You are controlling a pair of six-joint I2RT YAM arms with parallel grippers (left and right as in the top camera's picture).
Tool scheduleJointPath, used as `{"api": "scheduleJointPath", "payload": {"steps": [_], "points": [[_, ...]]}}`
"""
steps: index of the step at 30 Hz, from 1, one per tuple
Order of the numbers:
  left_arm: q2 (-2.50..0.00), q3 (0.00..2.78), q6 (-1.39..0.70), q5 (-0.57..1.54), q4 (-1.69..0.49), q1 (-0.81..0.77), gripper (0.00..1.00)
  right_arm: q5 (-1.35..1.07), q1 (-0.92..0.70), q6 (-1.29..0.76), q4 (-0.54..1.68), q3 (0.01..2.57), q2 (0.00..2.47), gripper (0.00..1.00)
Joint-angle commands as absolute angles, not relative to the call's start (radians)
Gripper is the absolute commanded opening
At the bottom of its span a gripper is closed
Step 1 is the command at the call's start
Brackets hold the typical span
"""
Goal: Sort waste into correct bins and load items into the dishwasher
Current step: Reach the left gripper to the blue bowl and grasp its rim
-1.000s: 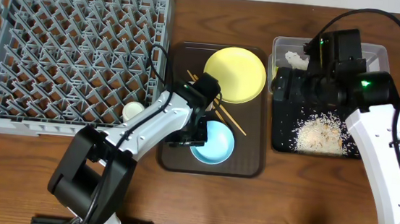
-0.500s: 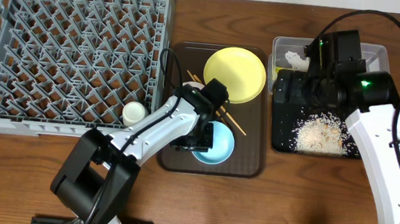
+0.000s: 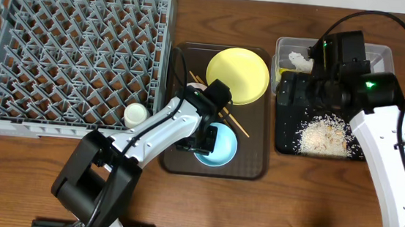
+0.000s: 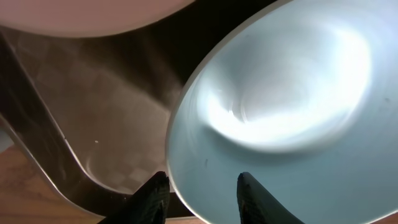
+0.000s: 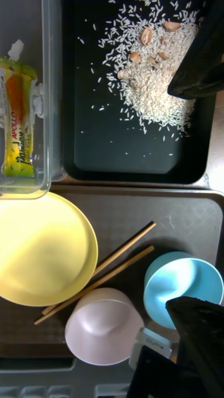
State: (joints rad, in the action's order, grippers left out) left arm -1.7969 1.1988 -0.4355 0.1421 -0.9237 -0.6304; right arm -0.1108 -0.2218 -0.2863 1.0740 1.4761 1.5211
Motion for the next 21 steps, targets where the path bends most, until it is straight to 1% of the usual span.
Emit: {"api": "scheduleJointPath", "payload": {"steps": [1,17,21], "points": [[-1.81,1.179,-0.401,0.119,-0.927,-0.63,0.38,-0.101,-0.216,-0.271,1.076,1.47,1.524,0.99],[-1.81,1.1,-0.404,0.118,-0.88,-0.63,0.37,-0.101,-0.216,-0.271,1.086,1.47,1.524,0.99],[-1.81,1.102,-0.404,0.119,-0.884,-0.63,0.33,-0.101,-0.216,-0.271,1.086,1.47,1.524,0.99]]}}
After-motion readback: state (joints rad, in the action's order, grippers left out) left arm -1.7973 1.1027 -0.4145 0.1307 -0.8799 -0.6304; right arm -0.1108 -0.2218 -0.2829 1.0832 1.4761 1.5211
